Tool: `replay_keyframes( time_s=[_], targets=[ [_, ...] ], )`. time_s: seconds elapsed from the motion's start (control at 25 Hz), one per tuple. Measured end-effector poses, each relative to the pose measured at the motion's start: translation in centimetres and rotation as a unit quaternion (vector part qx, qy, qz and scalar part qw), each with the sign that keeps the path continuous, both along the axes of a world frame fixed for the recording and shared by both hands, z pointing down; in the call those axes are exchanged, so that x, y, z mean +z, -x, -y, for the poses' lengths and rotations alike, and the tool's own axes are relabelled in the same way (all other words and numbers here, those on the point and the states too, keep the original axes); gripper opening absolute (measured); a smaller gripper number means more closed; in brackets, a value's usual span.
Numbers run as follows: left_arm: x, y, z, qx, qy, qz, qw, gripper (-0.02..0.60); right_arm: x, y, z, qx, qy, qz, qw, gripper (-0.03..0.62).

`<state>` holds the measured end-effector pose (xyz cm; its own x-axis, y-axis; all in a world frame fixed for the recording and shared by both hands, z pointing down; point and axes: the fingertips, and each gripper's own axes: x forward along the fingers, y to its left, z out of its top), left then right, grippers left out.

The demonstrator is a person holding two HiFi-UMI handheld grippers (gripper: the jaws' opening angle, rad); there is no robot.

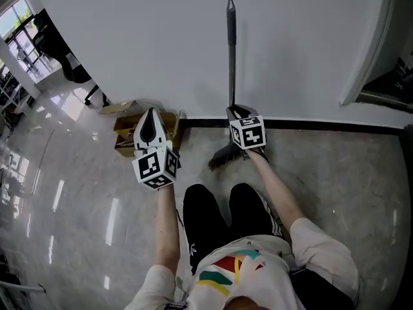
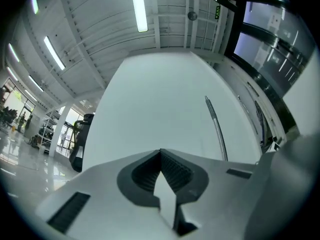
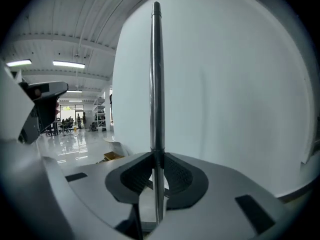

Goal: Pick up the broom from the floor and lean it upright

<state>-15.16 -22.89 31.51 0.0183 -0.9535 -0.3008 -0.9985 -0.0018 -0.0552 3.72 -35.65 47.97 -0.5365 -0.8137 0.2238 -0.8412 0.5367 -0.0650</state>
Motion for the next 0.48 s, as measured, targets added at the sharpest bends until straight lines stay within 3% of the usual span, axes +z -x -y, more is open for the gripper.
replay_keyframes(
  time_s=[0.2,0.36,0.48],
  targets=[
    [-0.1,-1.1,2.2,0.037,-0.002,0.002,0.9993,0.044,-1.9,-2.7,0.0,0.042,0.003,0.010,0.999,0.084],
    [2.0,-2.8,2.4,0.066,0.014,0.020,0.9975,0.044,-1.3,-4.7,-1.0,0.086,0.032,0.015,0.996,0.084],
    [4.2,-3.7,3.8,0.072,0.033,0.015,0.9968,0.044,1.1,-4.5,1.5,0.089,0.066,0.025,0.994,0.084]
  ],
)
